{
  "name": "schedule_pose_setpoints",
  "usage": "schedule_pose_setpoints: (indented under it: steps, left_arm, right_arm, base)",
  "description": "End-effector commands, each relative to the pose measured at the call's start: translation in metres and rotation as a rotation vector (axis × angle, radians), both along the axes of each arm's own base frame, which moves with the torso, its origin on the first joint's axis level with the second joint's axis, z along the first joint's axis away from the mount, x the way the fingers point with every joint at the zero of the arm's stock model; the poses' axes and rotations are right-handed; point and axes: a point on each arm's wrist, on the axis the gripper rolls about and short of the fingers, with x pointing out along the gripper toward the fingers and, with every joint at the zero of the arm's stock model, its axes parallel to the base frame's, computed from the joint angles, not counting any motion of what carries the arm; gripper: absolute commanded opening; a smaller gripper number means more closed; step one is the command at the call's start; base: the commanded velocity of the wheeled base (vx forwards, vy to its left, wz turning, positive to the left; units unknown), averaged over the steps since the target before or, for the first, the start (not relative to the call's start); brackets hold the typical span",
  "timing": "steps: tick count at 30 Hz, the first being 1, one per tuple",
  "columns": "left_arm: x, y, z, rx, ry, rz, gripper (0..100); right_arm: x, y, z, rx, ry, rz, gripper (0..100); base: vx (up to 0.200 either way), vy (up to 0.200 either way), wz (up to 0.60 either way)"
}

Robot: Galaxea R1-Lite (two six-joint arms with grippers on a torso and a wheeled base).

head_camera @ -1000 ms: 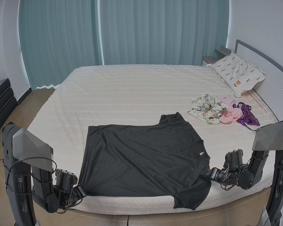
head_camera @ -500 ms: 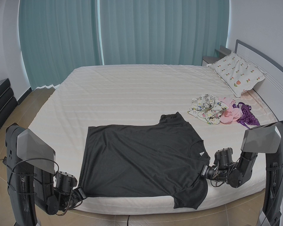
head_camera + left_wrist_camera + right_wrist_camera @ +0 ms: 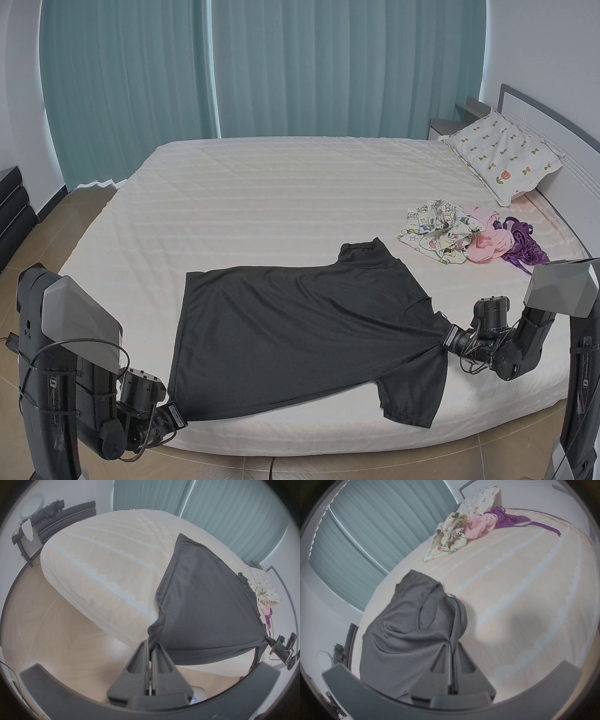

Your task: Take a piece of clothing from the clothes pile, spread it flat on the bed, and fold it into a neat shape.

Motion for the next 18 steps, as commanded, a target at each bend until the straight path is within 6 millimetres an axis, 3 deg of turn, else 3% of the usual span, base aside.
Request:
schedule_pose_setpoints:
  steps: [1, 3, 4, 8, 12, 18]
  left_arm:
    - [0.002, -0.005, -0.003, -0.006, -0.024, -0.016, 0]
    - [0.002, -0.006, -0.004, -0.007, -0.027, -0.018, 0]
    - [0.005, -0.007, -0.006, -0.011, -0.047, -0.020, 0]
    - [0.009, -0.008, -0.011, -0.007, -0.070, -0.010, 0]
    - [0.010, -0.008, -0.012, -0.005, -0.077, -0.009, 0]
    - [0.010, -0.008, -0.012, -0.009, -0.083, -0.005, 0]
  right_arm:
    - [0.012, -0.004, 0.009, 0.025, -0.075, 0.026, 0]
    - [0.012, -0.002, 0.009, 0.026, -0.075, 0.034, 0]
    - [0.014, 0.002, 0.007, 0.023, -0.081, 0.070, 100]
    - [0.026, 0.003, 0.002, 0.009, -0.102, 0.085, 100]
    - [0.024, -0.001, 0.004, 0.006, -0.100, 0.072, 100]
    - [-0.024, 0.002, 0.030, 0.070, -0.037, 0.066, 100]
  base:
    - [0.000, 0.000, 0.00]
    - [0.000, 0.000, 0.00]
    - [0.000, 0.000, 0.00]
    - [0.000, 0.000, 0.00]
    - [0.000, 0.000, 0.00]
    - [0.000, 0.000, 0.00]
